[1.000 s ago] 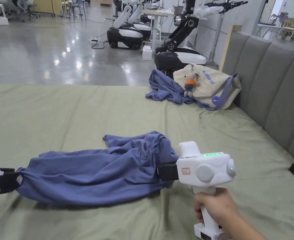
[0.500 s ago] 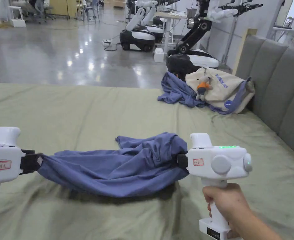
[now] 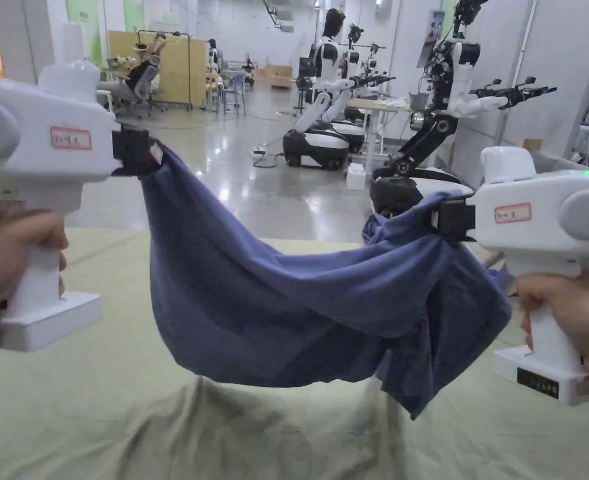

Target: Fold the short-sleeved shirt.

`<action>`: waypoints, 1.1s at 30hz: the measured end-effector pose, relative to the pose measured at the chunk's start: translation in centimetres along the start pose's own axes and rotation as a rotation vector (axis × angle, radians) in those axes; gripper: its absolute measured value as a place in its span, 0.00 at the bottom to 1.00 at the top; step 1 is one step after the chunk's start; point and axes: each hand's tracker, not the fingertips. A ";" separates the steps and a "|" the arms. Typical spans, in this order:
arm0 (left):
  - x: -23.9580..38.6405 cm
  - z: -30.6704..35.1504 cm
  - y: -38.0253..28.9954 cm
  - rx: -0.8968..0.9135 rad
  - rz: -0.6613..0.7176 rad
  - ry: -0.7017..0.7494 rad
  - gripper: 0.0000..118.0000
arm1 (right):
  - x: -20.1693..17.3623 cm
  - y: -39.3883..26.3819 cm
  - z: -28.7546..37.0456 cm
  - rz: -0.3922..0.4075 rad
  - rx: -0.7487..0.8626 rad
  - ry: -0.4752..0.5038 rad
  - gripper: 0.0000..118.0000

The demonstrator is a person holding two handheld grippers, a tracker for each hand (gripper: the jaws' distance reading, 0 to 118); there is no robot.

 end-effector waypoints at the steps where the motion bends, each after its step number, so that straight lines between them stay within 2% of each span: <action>1: 0.2 0.5 2.5 0.013 -0.007 0.001 0.03 | -0.7 2.2 1.5 0.021 0.037 -0.030 0.03; 3: 0.6 1.7 6.6 0.073 -0.014 0.016 0.03 | -1.3 6.5 3.6 0.059 0.060 -0.029 0.03; 6: 1.1 3.7 12.0 0.155 0.001 0.015 0.03 | -2.0 12.4 6.1 0.063 0.053 -0.028 0.03; 7: 1.3 4.2 13.8 0.145 -0.003 0.015 0.03 | -2.8 13.7 6.8 0.102 0.098 -0.093 0.03; 9: 1.6 4.7 15.9 0.180 -0.005 0.029 0.03 | -3.7 16.0 7.1 0.144 0.083 -0.106 0.03; 11: 1.8 4.3 17.6 0.179 -0.020 0.068 0.03 | -4.2 18.1 6.8 0.100 0.057 -0.108 0.03; 14: 1.3 2.7 18.6 0.183 -0.028 0.102 0.03 | -4.4 19.7 4.8 0.154 0.075 -0.162 0.03; 19: -0.2 -1.1 18.2 0.162 -0.044 0.181 0.03 | -5.0 20.6 0.2 0.116 0.069 -0.153 0.03; 23: -2.0 -3.8 16.0 0.146 0.023 0.194 0.03 | -5.8 18.1 -2.6 0.097 0.052 -0.147 0.03; 26: -2.8 -5.0 12.2 0.095 0.020 0.157 0.03 | -5.6 14.1 -4.9 0.114 -0.029 -0.090 0.03; 27: -3.0 -5.3 10.1 0.066 0.005 0.152 0.03 | -5.5 12.2 -5.6 0.140 -0.054 -0.078 0.03; 28: -3.0 -5.0 8.1 0.068 0.010 0.159 0.03 | -5.4 10.5 -6.0 0.132 -0.064 -0.086 0.03; 30: -3.6 -4.9 4.1 0.028 0.058 0.106 0.03 | -3.1 7.9 -9.0 0.116 -0.091 -0.026 0.03; 33: -4.6 -5.4 -2.2 -0.038 0.053 0.080 0.03 | -2.3 1.5 -9.4 0.088 -0.119 -0.024 0.03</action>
